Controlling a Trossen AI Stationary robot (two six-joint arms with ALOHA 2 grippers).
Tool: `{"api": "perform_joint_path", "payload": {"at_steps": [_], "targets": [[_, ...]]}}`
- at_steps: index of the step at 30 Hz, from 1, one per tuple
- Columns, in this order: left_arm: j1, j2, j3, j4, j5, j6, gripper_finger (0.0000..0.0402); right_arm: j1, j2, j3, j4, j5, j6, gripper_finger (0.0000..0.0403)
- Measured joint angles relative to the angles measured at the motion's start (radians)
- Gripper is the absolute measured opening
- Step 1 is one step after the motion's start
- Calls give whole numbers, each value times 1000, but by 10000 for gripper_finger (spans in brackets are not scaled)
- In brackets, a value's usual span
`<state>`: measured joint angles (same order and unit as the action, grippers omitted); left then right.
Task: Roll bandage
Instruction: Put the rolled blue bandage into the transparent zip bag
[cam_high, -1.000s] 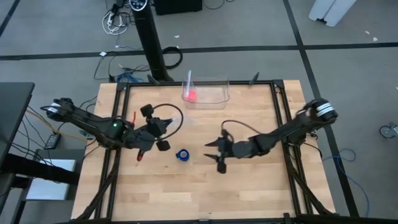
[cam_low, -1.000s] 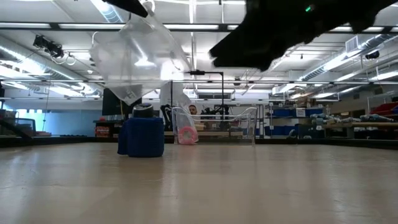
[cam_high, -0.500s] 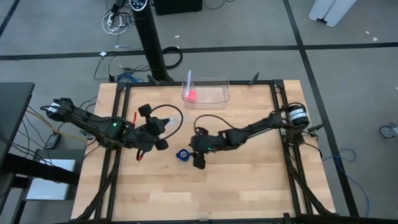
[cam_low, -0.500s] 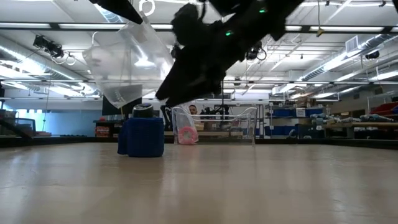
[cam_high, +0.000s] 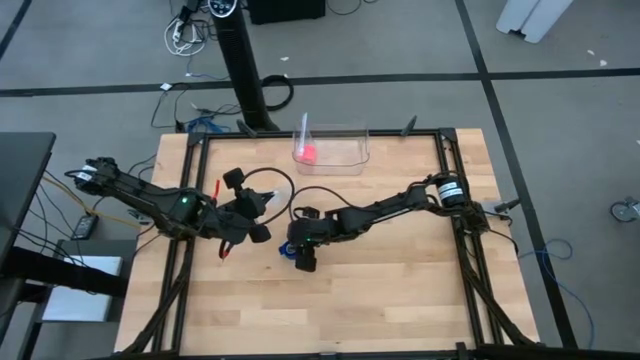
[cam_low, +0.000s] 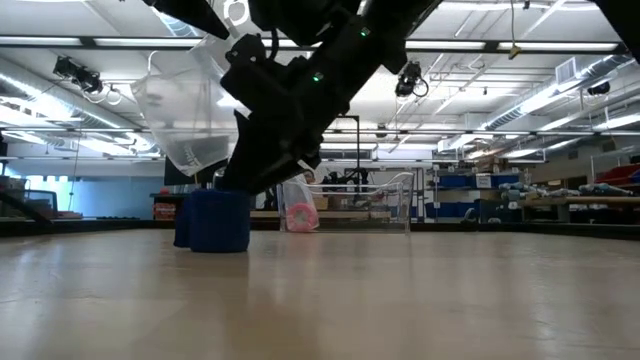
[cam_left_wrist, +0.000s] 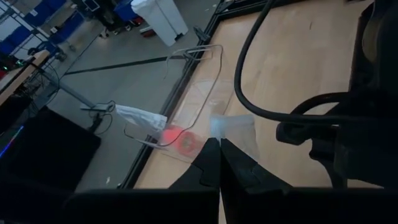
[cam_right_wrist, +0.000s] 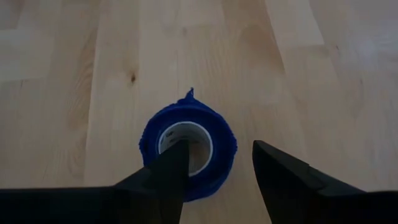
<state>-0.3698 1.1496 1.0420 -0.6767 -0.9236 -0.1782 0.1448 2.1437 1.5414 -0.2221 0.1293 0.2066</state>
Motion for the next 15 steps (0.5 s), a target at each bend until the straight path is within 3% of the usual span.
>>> {"api": "perform_joint_path", "payload": {"at_steps": [6, 15], "targets": [[0, 0, 0, -1, 1, -12, 0, -4, -1, 0, -12, -19, 21, 179], [0, 0, 0, -1, 12, -13, 0, -6, -2, 14, 8, -31, 27, 206]]}}
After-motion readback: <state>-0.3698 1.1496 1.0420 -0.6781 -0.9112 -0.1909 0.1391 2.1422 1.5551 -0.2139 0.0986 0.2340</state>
